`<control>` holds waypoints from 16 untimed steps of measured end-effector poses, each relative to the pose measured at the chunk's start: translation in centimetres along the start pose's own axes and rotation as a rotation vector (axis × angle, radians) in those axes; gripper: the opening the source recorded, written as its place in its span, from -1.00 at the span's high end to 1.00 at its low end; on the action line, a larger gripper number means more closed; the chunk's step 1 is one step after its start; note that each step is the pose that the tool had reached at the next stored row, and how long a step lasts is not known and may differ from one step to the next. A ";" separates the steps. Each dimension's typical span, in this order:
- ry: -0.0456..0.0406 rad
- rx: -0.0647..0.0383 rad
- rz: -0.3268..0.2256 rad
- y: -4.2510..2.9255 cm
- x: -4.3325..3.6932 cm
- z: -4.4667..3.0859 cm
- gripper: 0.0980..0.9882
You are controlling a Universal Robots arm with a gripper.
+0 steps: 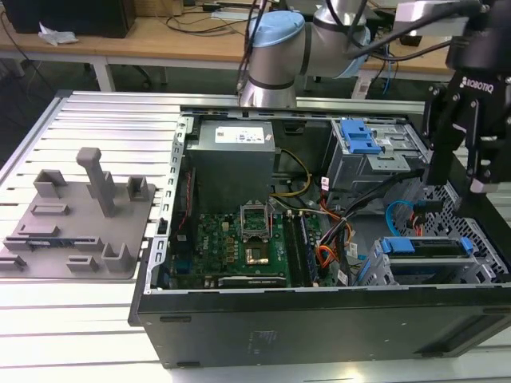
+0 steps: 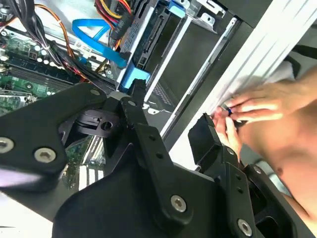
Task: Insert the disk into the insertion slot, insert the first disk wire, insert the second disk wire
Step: 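Insert the first disk wire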
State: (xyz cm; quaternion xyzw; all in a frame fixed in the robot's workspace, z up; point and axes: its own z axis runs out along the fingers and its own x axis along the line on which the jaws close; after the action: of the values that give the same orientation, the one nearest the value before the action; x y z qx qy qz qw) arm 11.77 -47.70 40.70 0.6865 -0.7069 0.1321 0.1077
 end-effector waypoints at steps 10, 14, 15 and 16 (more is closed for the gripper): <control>0.0728 0.010 -0.022 -0.70 -3.34 0.17 0.30; 0.0735 0.010 -0.030 -2.88 -3.58 0.66 0.30; 0.0748 -0.002 0.000 -2.89 -3.64 0.82 0.30; 0.0756 -0.009 0.017 -2.89 -3.67 0.92 0.30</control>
State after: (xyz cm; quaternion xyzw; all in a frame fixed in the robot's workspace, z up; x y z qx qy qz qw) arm 14.81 -44.61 38.73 0.6746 -0.7086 0.1556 0.1364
